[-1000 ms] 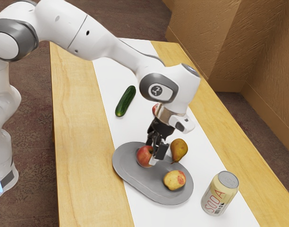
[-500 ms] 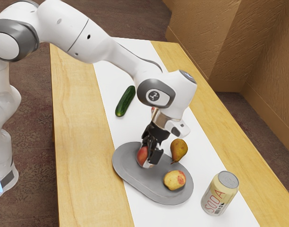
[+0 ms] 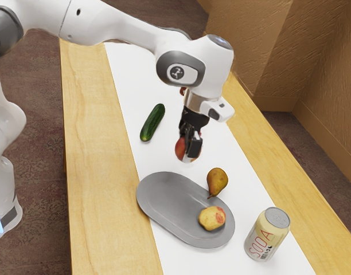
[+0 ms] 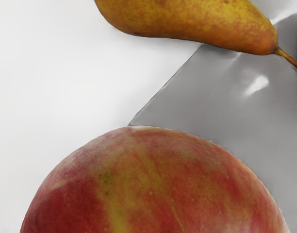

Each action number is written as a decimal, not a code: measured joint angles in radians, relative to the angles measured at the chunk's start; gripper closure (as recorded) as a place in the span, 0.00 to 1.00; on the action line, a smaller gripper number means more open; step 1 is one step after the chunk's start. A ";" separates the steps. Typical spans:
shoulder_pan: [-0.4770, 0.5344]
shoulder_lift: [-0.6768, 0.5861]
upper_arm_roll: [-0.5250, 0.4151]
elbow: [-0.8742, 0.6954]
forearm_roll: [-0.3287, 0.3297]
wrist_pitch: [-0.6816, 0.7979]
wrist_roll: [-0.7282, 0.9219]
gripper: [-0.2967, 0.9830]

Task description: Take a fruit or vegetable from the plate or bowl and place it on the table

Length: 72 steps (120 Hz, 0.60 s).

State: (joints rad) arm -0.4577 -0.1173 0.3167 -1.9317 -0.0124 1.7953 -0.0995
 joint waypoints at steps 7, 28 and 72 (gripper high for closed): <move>0.061 -0.008 0.053 0.007 0.026 -0.013 0.010 0.43; 0.081 -0.010 0.109 0.023 0.073 -0.037 0.045 0.33; 0.077 0.031 -0.033 0.195 0.131 -0.059 0.093 0.24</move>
State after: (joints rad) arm -0.3809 -0.0862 0.2838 -1.7371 0.1184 1.7364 -0.0068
